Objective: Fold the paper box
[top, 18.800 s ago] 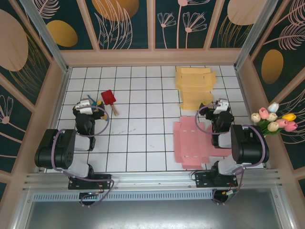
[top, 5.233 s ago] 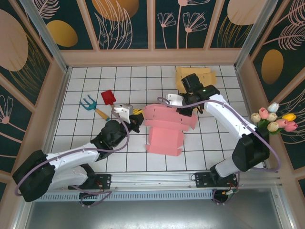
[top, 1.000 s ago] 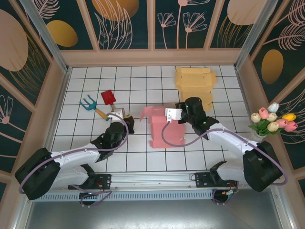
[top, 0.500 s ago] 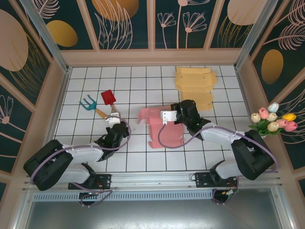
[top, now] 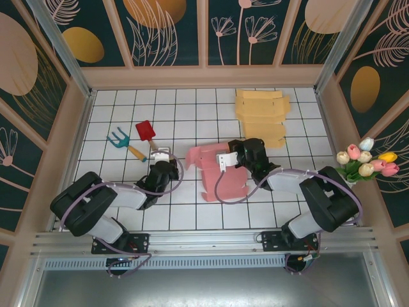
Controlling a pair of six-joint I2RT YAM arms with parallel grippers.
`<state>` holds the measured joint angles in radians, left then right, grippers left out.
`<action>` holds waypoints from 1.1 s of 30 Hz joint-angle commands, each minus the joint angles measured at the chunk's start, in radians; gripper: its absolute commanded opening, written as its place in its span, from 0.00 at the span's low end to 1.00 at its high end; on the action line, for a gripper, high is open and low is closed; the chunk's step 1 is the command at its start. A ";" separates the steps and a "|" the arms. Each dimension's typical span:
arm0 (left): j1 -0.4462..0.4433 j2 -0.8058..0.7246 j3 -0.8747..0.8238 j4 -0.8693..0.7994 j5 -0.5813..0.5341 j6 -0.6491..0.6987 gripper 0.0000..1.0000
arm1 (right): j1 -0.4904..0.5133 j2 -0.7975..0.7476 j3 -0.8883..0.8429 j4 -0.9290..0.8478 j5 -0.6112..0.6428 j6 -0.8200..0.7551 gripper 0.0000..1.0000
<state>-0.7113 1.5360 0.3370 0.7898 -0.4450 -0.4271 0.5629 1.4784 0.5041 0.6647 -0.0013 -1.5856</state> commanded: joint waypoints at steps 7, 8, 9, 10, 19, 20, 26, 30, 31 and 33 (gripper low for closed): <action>0.018 0.093 0.050 0.164 0.157 0.136 0.21 | -0.010 -0.013 -0.041 0.026 -0.037 -0.084 0.00; 0.019 0.094 0.048 0.178 0.192 0.149 0.22 | -0.009 -0.012 -0.041 0.020 -0.037 -0.085 0.00; 0.018 0.093 0.045 0.190 0.213 0.158 0.24 | -0.009 -0.011 -0.040 0.017 -0.037 -0.085 0.00; 0.019 0.092 0.041 0.203 0.237 0.167 0.26 | -0.010 -0.008 -0.042 0.015 -0.037 -0.085 0.00; 0.020 0.109 0.050 0.222 0.357 0.190 0.28 | -0.010 -0.019 -0.033 -0.025 -0.038 -0.080 0.00; 0.021 0.107 0.046 0.230 0.375 0.189 0.28 | -0.010 -0.017 -0.033 -0.028 -0.036 -0.080 0.00; 0.021 0.083 -0.012 0.289 0.429 0.193 0.28 | -0.010 -0.010 -0.032 -0.022 -0.034 -0.080 0.00; 0.021 0.102 -0.015 0.295 0.459 0.186 0.28 | -0.010 -0.006 -0.035 -0.017 -0.034 -0.080 0.00; 0.019 0.110 -0.014 0.298 0.465 0.180 0.28 | -0.009 -0.006 -0.035 -0.018 -0.034 -0.079 0.00; 0.019 0.116 -0.014 0.313 0.485 0.167 0.28 | -0.011 -0.006 -0.035 -0.024 -0.032 -0.079 0.00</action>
<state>-0.6971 1.6367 0.3294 1.0374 -0.0093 -0.2520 0.5568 1.4750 0.4816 0.7002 -0.0162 -1.6444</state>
